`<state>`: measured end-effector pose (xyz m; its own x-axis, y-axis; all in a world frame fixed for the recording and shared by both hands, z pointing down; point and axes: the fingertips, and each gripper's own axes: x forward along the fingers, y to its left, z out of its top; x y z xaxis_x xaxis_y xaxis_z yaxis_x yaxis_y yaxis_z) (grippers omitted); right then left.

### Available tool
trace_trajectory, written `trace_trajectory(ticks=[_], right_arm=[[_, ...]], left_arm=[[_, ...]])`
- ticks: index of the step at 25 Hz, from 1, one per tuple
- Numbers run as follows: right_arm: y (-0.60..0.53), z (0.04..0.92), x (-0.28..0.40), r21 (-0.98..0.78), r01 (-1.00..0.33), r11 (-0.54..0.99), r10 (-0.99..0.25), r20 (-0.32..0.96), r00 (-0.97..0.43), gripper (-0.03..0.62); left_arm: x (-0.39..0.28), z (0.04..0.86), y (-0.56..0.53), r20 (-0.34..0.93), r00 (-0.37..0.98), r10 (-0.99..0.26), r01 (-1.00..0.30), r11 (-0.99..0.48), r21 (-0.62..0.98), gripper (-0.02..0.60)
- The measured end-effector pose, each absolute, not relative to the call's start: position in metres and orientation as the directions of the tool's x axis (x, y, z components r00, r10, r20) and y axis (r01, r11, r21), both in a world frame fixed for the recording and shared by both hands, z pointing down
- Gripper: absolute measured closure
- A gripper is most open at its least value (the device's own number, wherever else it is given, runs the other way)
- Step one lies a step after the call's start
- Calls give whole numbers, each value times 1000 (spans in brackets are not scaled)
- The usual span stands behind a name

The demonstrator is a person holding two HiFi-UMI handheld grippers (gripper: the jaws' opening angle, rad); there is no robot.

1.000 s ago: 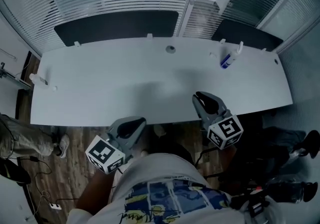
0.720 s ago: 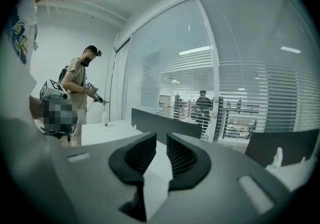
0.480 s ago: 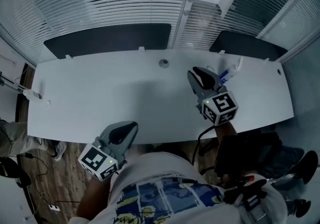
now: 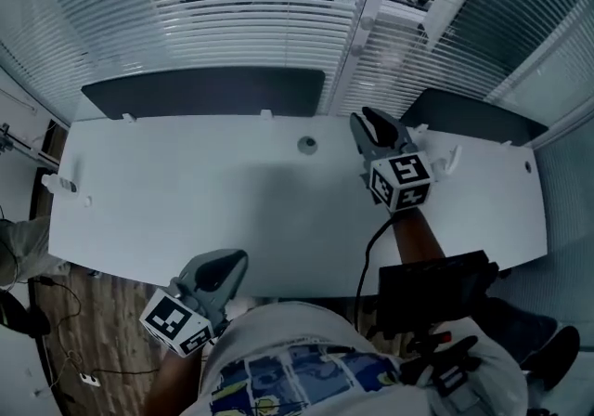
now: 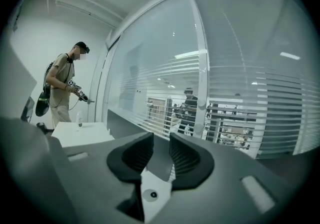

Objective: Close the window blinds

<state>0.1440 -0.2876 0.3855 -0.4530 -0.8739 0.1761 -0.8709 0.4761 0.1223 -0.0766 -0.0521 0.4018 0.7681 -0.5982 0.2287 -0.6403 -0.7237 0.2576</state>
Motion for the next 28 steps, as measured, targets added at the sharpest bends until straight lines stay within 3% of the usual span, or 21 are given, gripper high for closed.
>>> trace_trajectory(ticks=[15,28], right_arm=[[-436,339,177,220,-926,308,-951,76,-298,480],[-478,316,180,205,-957,206,-978,23,-206,450]], left_arm=[[-84,408,-75,269,716,-645,-698,-654,291,580],[-89,415,-70,290,689,-665,-725,-622,296,580]])
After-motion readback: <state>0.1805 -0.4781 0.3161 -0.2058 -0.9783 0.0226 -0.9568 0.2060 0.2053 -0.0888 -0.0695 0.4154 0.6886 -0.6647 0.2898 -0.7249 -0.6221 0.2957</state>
